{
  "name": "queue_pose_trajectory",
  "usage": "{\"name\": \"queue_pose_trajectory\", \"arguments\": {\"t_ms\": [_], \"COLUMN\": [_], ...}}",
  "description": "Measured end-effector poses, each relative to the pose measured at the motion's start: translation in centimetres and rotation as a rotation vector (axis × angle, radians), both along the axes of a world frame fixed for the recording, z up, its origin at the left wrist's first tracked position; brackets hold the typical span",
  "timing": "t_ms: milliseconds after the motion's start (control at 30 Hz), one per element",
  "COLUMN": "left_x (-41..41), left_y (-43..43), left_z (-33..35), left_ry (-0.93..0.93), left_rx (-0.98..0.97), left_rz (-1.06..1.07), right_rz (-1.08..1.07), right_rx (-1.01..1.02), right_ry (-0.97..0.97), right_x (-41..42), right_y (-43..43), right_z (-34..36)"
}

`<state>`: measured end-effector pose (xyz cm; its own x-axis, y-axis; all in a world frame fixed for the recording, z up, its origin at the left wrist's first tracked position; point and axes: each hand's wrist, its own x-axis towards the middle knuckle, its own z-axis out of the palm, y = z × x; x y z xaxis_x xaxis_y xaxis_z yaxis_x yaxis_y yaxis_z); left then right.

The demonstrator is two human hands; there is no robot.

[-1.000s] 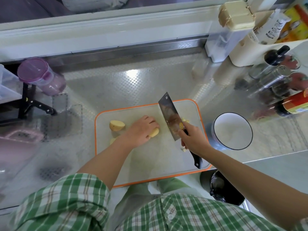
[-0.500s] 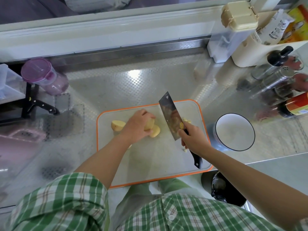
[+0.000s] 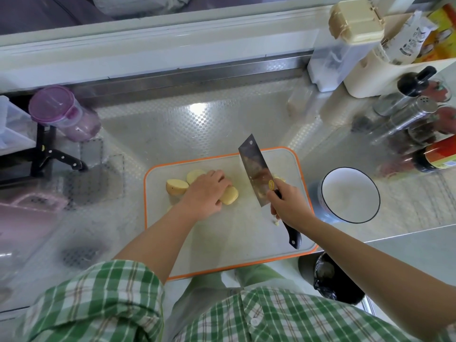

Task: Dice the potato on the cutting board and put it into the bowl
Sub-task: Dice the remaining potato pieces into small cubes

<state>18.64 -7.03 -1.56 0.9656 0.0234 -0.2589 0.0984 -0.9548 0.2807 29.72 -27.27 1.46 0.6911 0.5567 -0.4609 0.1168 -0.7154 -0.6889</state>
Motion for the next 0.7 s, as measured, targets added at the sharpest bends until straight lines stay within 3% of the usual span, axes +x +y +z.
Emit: {"name": "queue_pose_trajectory", "arguments": {"t_ms": [267,433,700], "left_x": [0.7,-0.9,-1.4], "left_y": [-3.1,-3.8,-6.0], "left_z": [0.1,-0.2,-0.5], "left_ry": [0.011,-0.004,-0.004], "left_rx": [-0.095,-0.126,-0.136], "left_rz": [-0.211,0.062,0.268], "right_rz": [0.004,0.065,0.223], "right_rx": [0.007,-0.038,-0.097], "right_ry": [-0.03,-0.107,-0.196], "right_x": [-0.1,-0.5,-2.0], "right_y": [-0.8,-1.3,-1.9], "right_z": [0.4,0.1,-0.6]}}
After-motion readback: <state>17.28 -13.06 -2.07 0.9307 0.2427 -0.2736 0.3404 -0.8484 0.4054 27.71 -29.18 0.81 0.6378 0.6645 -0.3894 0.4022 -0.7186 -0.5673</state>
